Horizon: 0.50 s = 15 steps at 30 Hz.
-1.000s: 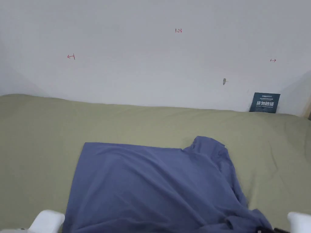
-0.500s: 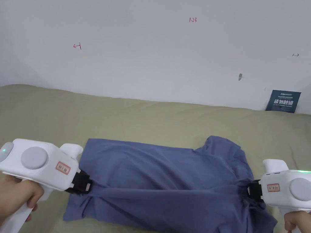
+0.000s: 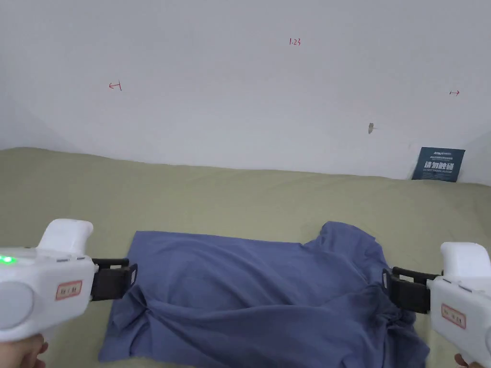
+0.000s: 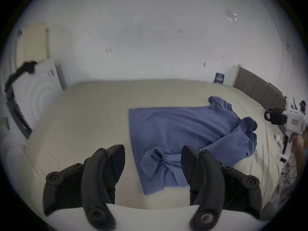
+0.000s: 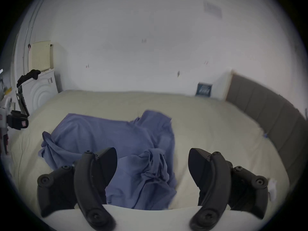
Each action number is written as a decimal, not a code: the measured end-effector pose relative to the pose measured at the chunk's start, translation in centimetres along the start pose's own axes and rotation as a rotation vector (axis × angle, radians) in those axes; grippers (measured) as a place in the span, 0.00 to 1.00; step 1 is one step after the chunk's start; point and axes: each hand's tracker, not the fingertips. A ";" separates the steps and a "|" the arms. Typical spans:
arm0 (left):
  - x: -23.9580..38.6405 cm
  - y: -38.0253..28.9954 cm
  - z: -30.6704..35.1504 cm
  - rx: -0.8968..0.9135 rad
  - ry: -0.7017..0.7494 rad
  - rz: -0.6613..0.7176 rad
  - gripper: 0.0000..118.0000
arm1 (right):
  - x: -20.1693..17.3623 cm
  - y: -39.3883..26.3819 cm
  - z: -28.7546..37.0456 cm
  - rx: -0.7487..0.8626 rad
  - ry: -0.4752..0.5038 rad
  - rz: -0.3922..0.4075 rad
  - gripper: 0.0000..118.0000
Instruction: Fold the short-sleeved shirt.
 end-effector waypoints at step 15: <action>8.8 -13.3 12.8 0.049 0.147 0.114 0.00 | -5.3 -10.9 15.7 -0.161 0.041 -0.078 0.01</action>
